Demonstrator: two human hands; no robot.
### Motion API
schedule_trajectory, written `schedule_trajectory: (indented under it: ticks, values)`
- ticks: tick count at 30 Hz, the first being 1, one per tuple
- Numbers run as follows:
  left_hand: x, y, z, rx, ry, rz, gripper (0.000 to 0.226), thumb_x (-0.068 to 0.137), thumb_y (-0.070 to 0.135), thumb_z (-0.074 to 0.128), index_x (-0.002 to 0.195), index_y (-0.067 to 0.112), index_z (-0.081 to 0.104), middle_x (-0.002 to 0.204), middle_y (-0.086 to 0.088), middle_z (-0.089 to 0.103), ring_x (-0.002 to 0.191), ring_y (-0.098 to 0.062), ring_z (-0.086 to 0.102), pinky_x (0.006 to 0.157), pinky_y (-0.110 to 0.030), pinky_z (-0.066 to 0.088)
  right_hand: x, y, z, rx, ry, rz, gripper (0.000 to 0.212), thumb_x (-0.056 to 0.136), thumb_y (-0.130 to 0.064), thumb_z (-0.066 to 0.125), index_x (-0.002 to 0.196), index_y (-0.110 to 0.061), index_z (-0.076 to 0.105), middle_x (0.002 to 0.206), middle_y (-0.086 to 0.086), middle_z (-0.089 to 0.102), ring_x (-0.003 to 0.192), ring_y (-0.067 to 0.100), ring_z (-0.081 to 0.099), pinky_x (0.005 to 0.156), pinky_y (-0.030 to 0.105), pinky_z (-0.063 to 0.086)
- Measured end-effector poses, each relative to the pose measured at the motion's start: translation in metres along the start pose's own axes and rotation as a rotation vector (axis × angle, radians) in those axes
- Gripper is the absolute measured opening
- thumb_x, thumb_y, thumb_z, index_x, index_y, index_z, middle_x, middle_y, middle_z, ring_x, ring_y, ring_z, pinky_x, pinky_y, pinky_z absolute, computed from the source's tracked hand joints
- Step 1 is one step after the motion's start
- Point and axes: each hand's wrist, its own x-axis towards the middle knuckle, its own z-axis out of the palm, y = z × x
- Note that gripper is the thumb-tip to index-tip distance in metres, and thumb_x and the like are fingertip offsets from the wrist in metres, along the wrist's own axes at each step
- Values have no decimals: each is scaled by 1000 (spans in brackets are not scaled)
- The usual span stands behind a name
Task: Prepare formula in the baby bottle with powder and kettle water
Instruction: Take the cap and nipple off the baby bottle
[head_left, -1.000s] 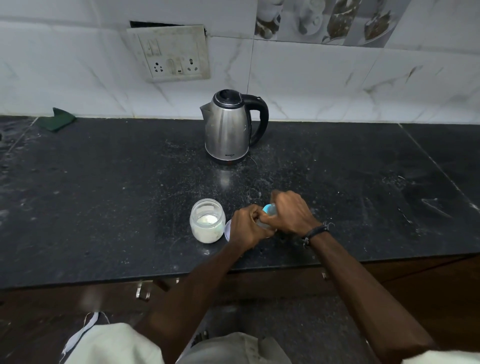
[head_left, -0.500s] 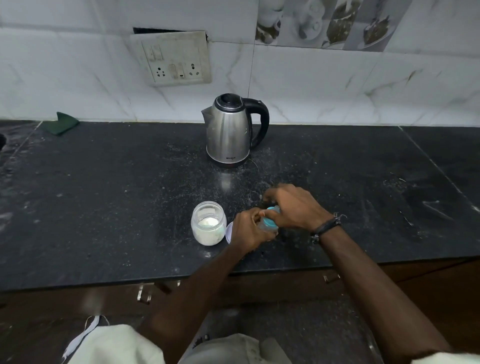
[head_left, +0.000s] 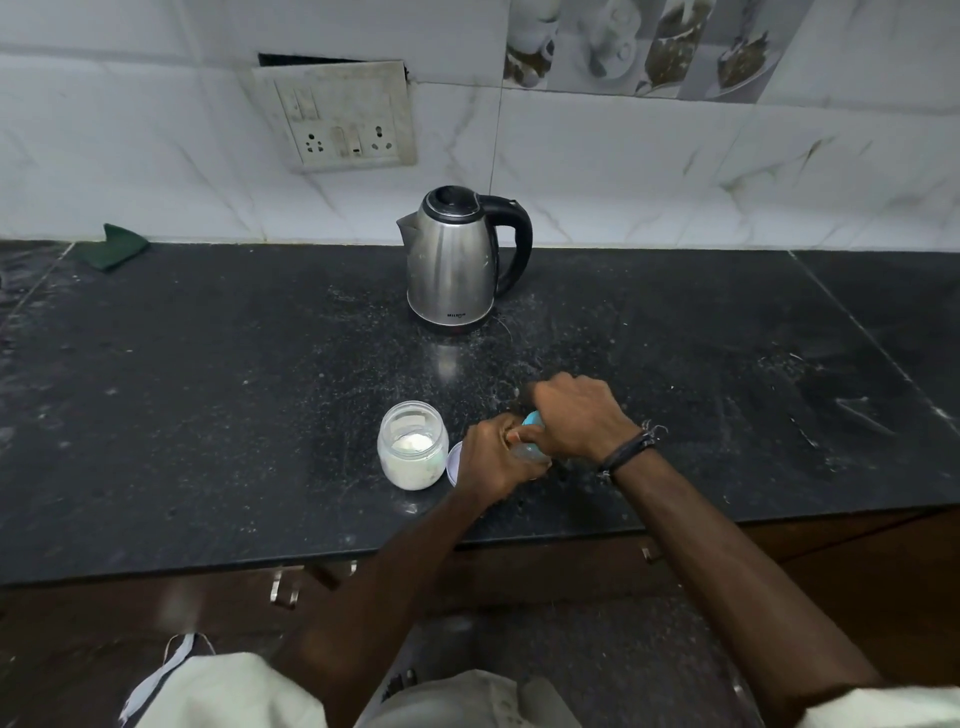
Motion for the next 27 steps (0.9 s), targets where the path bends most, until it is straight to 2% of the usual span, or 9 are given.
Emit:
schedule_trajectory:
  ticks: [3,6,9,11,14,17,23,27]
  values:
    - [-1,1,-1,8,6,20,37,54,31,91,74,20,62,73,3,71,67,-15,65,61,-37,53,1,-8,5,-44,37,72,55,89,-62,55,107,-11,63,109,11,66,100,31,65,78,38,49]
    - [1,-2,1,10,-9,7,42,53,40,90,82,22,66,79,6,73,72,-12,69,66,-41,56,1,-9,2,-13,38,7,39,92,-44,59,108,-9,62,112,12,65,100,31,64,80,40,50]
    - [2,-8,4,-16,-18,-17,50,50,45,89,90,23,68,84,7,74,79,-12,71,70,-44,58,0,-1,-10,23,-16,-76,38,84,-37,70,113,-13,61,114,11,63,102,31,62,76,36,44]
    - [2,-8,5,-39,-15,-21,54,49,43,89,95,22,69,88,8,76,82,-11,72,73,-44,58,-3,9,-18,100,-17,-100,42,75,-36,76,112,-22,63,109,6,64,99,28,62,75,35,46]
    - [1,-6,6,-73,4,-25,54,49,38,89,96,19,72,88,7,76,81,-9,72,74,-43,59,-11,31,-26,256,-26,-37,52,67,-33,80,114,-27,58,107,-1,62,95,23,60,77,34,48]
    - [0,-8,7,-83,5,-22,52,49,40,90,93,19,71,88,7,76,81,-11,73,74,-44,59,-20,53,-16,273,-53,31,63,66,-33,81,123,-25,55,114,1,60,103,24,58,80,30,44]
    - [-1,-9,5,-72,-7,-10,52,53,40,91,96,20,70,93,9,76,86,-9,72,78,-43,58,-35,71,29,236,-138,151,55,71,-33,85,119,-22,59,121,6,57,104,26,58,79,29,45]
    - [-5,-7,3,-78,-19,-15,52,55,38,91,99,20,70,95,9,76,88,-7,72,81,-44,58,-40,69,54,236,-153,127,56,69,-36,86,118,-23,63,119,6,61,104,23,59,78,29,45]
